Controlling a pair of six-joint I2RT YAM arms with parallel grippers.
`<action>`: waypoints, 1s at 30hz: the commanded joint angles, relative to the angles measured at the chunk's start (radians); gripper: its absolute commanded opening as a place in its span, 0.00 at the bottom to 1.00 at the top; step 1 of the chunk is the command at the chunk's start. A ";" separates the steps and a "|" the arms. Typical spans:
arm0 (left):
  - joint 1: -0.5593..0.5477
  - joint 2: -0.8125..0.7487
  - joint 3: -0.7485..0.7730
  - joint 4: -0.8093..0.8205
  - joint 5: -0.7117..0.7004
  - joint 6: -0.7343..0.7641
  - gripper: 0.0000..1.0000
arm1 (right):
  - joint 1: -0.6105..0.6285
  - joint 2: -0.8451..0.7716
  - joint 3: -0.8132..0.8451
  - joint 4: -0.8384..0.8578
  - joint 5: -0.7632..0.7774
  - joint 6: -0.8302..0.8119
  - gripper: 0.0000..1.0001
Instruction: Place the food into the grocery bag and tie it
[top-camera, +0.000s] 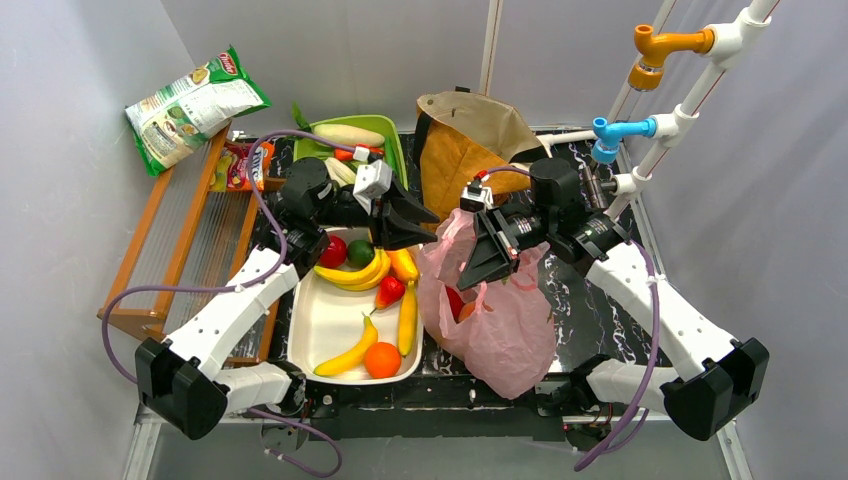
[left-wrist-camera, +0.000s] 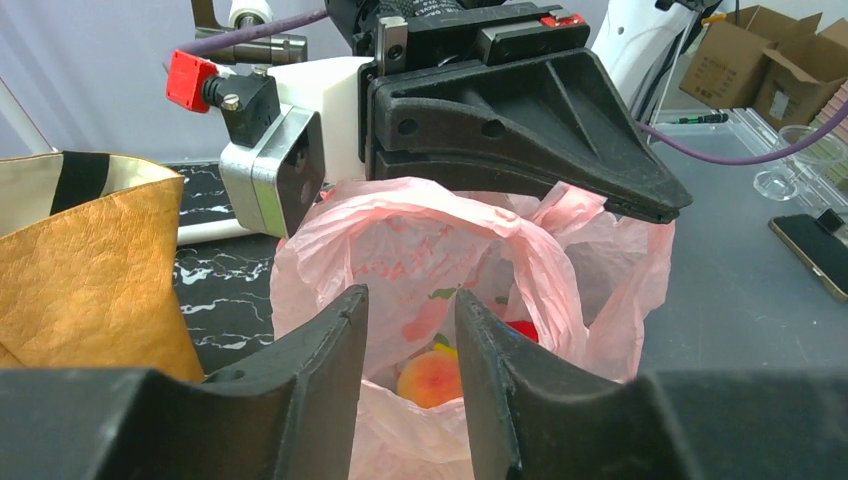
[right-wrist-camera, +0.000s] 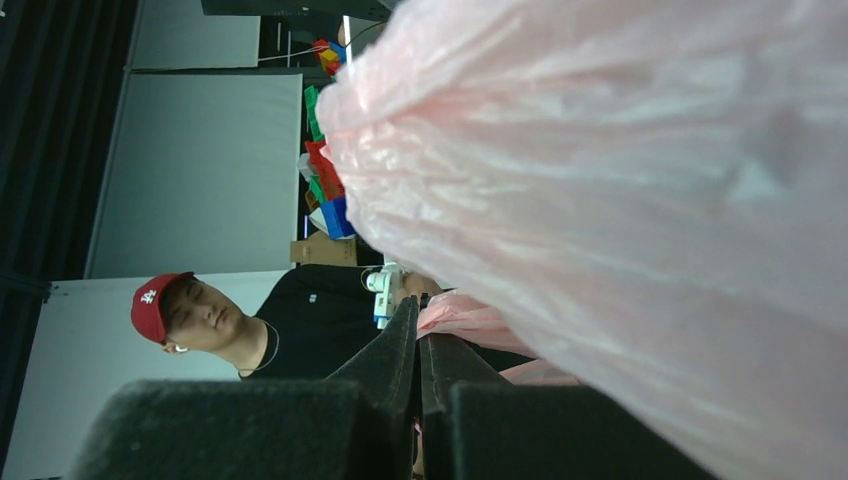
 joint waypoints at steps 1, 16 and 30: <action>-0.013 0.009 0.050 0.031 0.019 0.022 0.35 | -0.009 0.005 0.048 0.008 -0.040 -0.025 0.01; -0.099 0.061 0.019 0.041 0.080 -0.007 0.41 | -0.033 0.034 0.061 0.032 -0.065 -0.039 0.01; -0.139 0.079 0.013 0.102 0.100 -0.083 0.53 | -0.046 0.086 0.102 0.042 -0.080 -0.052 0.01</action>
